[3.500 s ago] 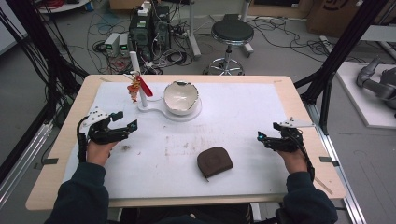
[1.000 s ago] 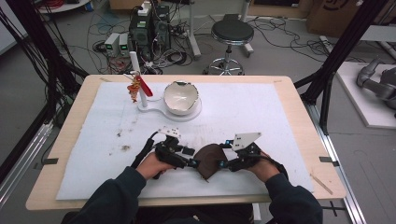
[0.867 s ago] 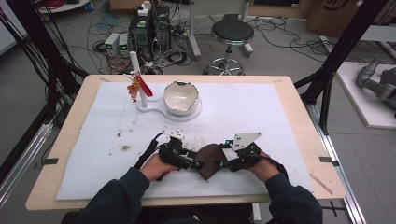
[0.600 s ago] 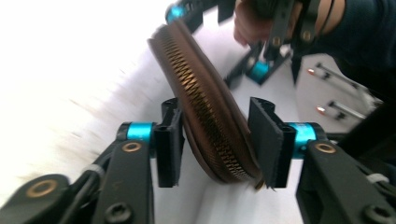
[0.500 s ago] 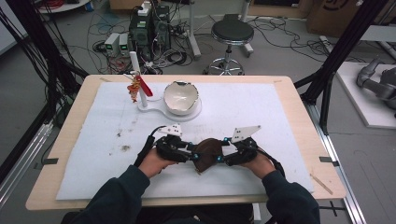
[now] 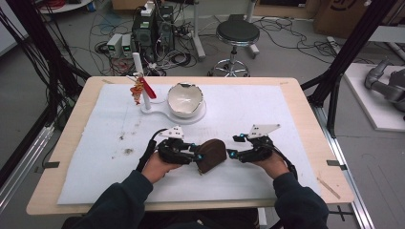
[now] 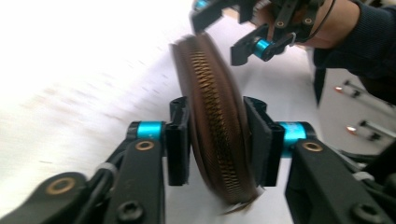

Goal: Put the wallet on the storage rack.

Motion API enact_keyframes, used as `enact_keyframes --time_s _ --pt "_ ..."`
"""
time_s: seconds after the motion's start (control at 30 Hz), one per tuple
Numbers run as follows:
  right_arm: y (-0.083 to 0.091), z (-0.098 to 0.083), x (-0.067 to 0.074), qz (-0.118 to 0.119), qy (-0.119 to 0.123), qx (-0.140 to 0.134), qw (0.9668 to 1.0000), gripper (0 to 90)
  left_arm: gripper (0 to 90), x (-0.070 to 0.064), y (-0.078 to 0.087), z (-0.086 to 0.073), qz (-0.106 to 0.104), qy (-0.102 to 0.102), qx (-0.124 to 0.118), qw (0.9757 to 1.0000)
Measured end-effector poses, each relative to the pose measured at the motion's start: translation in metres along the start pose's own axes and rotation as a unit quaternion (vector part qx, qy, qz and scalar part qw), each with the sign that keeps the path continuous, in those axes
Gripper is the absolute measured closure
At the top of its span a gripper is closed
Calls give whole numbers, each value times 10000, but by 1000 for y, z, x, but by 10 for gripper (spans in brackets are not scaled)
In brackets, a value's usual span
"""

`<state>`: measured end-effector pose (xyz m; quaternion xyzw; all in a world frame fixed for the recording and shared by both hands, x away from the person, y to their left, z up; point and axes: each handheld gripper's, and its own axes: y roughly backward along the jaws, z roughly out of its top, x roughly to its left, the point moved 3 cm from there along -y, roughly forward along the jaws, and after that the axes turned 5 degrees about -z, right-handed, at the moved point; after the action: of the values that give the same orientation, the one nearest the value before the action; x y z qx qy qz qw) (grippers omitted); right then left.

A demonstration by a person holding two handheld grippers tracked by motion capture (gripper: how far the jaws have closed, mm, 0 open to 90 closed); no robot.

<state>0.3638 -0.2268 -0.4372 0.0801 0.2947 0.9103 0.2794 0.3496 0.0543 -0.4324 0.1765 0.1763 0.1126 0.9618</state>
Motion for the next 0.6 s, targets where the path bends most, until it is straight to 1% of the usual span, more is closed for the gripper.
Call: enact_keyframes --time_s 0.03,0.1,0.13,0.17,0.23,0.3,0.37,0.43,0.5,0.53,0.6 --pt "5 -2 -5 -88 -96 -39 9999 374 650 2 5 2 68 -21 -51 10000" --pt "11 -5 -10 -198 -205 -88 9996 374 660 8 17 7 221 -67 -138 9996" --pt "13 -6 -12 -238 -231 -107 9994 374 662 12 27 11 333 -50 -248 9991" --pt "16 -7 -15 -301 -275 -113 9991 374 664 14 33 13 399 -33 -323 9987" --pt "19 -9 -19 -403 -322 -128 9986 374 665 22 50 20 609 16 -530 9967" --pt "22 -10 -21 -453 -344 -147 9983 374 667 27 63 28 742 -36 -649 9951" --pt "24 -11 -23 -487 -362 -162 9980 374 667 29 73 36 858 -134 -682 9939" --pt "25 -11 -24 -514 -351 -180 9979 374 667 33 86 48 1004 -259 -720 9920" --pt "26 -11 -25 -537 -349 -189 9978 374 667 35 96 58 1046 -379 -752 9909" --pt "26 -11 -25 -545 -352 -195 9977 374 667 38 103 65 1115 -475 -829 9892" --pt "27 -11 -26 -578 -353 -207 9975 374 666 43 113 76 1188 -547 -947 9869"
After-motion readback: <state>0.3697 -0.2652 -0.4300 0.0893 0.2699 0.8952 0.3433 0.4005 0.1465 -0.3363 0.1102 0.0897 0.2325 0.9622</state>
